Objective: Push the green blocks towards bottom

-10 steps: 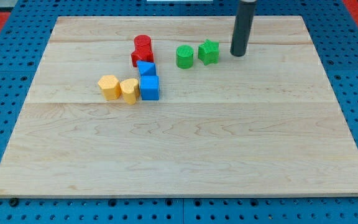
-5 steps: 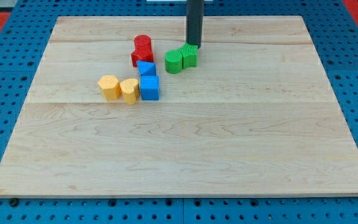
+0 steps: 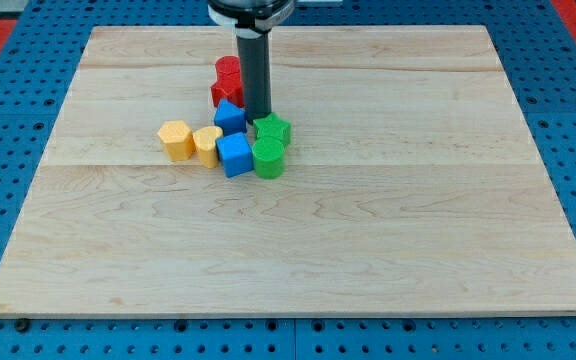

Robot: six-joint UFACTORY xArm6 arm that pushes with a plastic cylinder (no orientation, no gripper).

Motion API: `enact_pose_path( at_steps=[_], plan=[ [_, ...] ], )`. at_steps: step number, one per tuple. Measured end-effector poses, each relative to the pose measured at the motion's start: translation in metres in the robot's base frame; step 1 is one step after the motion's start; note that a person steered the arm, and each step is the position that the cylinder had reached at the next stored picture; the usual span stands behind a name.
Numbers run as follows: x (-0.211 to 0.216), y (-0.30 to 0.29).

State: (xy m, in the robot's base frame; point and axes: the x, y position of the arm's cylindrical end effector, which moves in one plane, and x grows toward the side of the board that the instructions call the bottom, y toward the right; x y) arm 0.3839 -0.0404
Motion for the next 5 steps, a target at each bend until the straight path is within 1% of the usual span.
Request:
enact_pose_path(
  at_steps=[2, 3, 4, 5],
  plan=[
    [0.035, 0.048],
    [0.054, 0.059],
    [0.057, 0.055],
    [0.060, 0.102]
  ],
)
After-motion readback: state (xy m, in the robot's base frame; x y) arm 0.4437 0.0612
